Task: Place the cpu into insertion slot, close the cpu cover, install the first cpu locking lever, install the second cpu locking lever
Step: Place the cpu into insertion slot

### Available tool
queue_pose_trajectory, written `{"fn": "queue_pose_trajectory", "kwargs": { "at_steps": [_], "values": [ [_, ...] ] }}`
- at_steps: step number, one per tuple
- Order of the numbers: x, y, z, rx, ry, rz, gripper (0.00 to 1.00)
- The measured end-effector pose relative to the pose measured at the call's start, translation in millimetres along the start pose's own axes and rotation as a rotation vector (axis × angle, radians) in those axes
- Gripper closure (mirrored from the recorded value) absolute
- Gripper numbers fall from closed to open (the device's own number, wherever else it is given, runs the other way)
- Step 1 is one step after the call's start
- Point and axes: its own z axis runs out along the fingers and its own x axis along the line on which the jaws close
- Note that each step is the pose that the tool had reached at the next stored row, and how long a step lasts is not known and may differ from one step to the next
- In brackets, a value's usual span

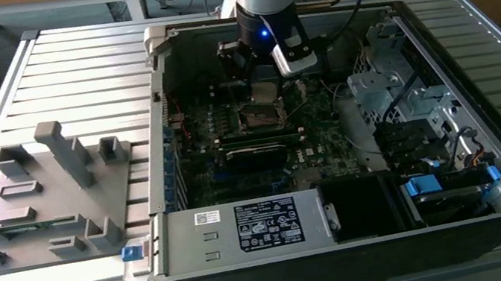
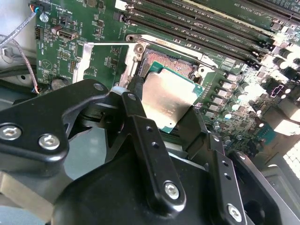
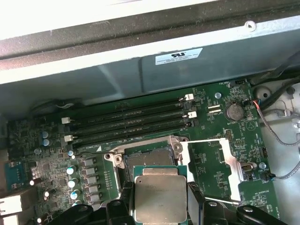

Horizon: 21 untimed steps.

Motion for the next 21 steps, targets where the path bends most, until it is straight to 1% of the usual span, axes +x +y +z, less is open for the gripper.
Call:
{"fn": "queue_pose_trajectory", "kwargs": {
  "at_steps": [3,5,8,14,15,21],
  "values": [
    [0.0,0.0,0.0,0.0,-0.0001,0.001,0.46],
    [0.0,0.0,0.4,0.0001,-0.0011,0.013,0.46],
    [0.0,-0.1,1.0,0.0009,-0.0046,0.058,0.46],
    [0.0,-0.1,1.7,0.0025,-0.0132,0.166,0.46],
    [0.0,-0.2,1.7,0.0025,-0.0136,0.172,0.46],
    [0.0,-0.1,1.7,0.0026,-0.0137,0.173,0.46]
  ]
}}
